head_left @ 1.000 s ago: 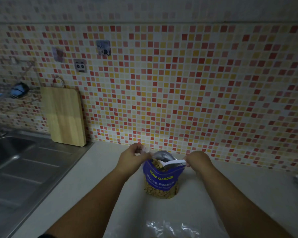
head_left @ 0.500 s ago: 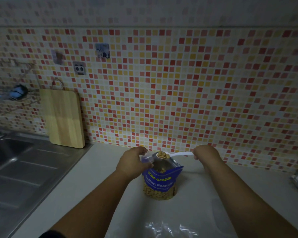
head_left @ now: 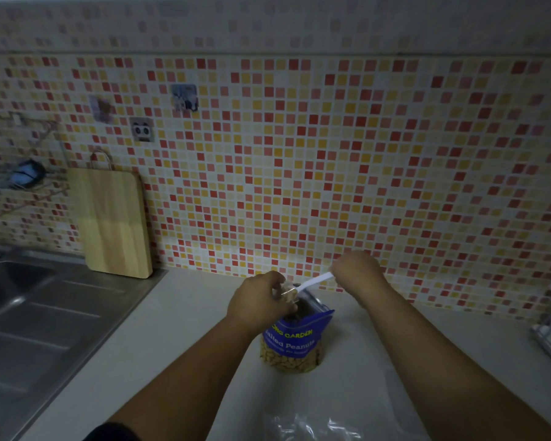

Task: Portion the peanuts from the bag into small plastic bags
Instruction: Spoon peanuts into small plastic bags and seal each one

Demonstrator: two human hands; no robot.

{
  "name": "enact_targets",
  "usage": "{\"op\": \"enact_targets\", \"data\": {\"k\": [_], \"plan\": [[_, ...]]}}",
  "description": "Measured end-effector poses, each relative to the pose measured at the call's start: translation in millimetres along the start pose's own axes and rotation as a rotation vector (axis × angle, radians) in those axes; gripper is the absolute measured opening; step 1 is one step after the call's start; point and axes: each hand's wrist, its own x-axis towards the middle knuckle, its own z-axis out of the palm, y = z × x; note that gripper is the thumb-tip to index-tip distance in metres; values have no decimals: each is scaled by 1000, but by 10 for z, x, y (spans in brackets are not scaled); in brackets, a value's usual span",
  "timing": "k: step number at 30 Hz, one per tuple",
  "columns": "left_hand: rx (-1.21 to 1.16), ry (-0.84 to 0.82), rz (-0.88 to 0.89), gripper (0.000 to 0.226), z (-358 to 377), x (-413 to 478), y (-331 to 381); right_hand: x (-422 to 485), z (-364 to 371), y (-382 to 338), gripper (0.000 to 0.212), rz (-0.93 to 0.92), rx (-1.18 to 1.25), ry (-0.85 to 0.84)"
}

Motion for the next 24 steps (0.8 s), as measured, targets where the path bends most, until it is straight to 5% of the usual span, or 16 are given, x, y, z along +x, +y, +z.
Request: {"op": "enact_targets", "data": {"k": [6,10,15,18,24], "plan": [[-199,44,-75,58,42,3,44,-83,-71,-344,25,-293,-193,82],[-297,89,-127,50,12,19,18,-205,-184,-377,21,-575,-172,344],[-376,143,-181,47,-77,31,-45,-190,-365,-234,16,-450,-22,564],[-416,192,-198,45,-162,36,-86,-71,-173,-127,20,-234,-100,357],[-346,49,-249,50,-202,-7,-151,31,480,-74,35,-365,-447,5]]}}
